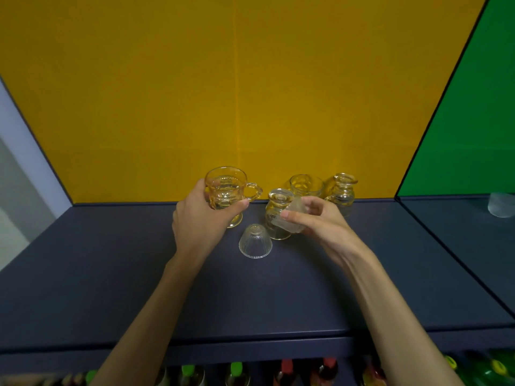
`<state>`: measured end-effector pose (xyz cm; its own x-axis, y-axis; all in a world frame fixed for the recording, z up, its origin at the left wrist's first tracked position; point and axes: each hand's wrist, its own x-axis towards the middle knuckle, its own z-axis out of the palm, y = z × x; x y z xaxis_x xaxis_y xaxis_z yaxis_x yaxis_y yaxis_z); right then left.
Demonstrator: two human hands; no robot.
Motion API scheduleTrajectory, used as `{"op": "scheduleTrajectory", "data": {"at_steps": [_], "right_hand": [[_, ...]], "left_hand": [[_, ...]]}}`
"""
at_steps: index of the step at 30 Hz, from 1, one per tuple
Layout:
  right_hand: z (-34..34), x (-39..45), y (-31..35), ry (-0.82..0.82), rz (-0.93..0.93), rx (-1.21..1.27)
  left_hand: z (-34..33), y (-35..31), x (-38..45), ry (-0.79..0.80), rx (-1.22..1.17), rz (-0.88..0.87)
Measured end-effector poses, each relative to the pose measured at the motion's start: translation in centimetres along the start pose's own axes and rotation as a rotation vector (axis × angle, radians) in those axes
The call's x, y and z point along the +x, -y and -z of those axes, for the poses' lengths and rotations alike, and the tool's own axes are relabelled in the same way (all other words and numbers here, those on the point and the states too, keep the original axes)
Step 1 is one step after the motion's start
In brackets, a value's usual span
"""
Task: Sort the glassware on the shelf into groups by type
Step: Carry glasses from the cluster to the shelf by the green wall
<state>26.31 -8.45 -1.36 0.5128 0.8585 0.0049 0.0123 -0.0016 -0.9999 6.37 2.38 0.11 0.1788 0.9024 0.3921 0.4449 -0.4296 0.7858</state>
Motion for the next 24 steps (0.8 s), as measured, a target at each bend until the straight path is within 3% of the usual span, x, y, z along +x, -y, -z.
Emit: {"op": "scheduleTrajectory", "data": {"at_steps": [10, 24], "right_hand": [[-0.9, -0.1, 0.7, -0.02, 0.111, -0.066], [2.0, -4.6, 2.4, -0.303, 0.241, -0.282]], "left_hand": [[1.2, 0.0, 0.1, 0.023, -0.038, -0.025], [-0.7, -1.9, -0.8, 0.238, -0.126, -0.132]]}}
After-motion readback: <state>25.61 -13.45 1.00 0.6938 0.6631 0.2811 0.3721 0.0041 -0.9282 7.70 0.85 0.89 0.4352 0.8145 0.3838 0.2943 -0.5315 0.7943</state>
